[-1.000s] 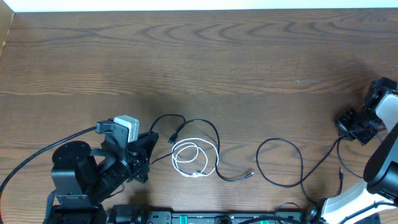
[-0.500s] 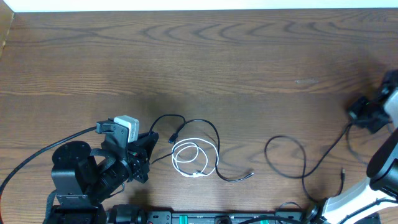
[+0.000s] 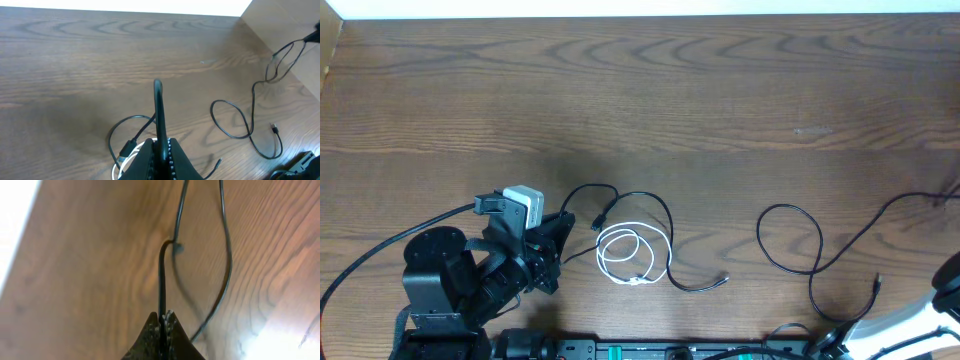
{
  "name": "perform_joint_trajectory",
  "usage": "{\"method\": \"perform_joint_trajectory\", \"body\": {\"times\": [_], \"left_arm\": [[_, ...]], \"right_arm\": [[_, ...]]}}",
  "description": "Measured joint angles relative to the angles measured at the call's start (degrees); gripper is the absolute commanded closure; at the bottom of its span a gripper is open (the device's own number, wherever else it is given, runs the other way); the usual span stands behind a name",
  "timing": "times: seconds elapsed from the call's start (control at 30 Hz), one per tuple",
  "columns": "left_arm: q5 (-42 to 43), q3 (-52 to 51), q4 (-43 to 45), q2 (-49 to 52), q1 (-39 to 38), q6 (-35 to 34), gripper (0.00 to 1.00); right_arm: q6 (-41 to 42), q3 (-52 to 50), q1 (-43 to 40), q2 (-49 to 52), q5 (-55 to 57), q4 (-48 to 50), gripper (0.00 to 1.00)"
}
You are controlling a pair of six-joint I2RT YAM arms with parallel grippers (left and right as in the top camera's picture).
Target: Untangle cables
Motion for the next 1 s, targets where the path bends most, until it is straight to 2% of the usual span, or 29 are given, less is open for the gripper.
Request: {"method": "perform_joint_trajectory", "body": {"times": [0.03, 0.07, 0.1, 0.17, 0.5, 0.7, 0.8, 1.0], "left_arm": [[0.0, 0.0, -0.02, 0.0, 0.0, -0.02, 0.92], [0.02, 0.0, -0.09, 0.0, 0.0, -0.02, 0.92], [0.0, 0.0, -0.2, 0.0, 0.0, -0.02, 0.93], [0.0, 0.0, -0.46, 0.0, 0.0, -0.02, 0.93], [0.0, 0.0, -0.66, 0.0, 0.0, -0.02, 0.92], [0.0, 0.0, -0.63, 0.0, 0.0, -0.02, 0.93], [0.0, 0.0, -0.61, 0.0, 0.0, -0.02, 0.92], [0.0, 0.0, 0.09, 0.0, 0.0, -0.02, 0.92]], "right_arm": [[0.48, 0.72, -0.74, 0.0, -1.03, -0.22, 0.9], [0.81, 1.25, -1.36, 0.0, -2.14, -0.61, 0.58], [1.14, 1.51, -1.86, 0.0, -3.32, -1.07, 0.32], [1.97, 1.66, -2.82, 0.0, -5.7, -2.62, 0.02], [0.66, 1.73, -2.08, 0.0, -10.34, -14.25, 0.01], [-4.11, 1.77, 5.79, 0.0, -10.95, -28.74, 0.01], [-3.15, 1.62, 9.97, 0.0, -10.64, -33.86, 0.01], [-0.15, -2.16, 15.96, 0.0, -10.43, -34.91, 0.01]]}}
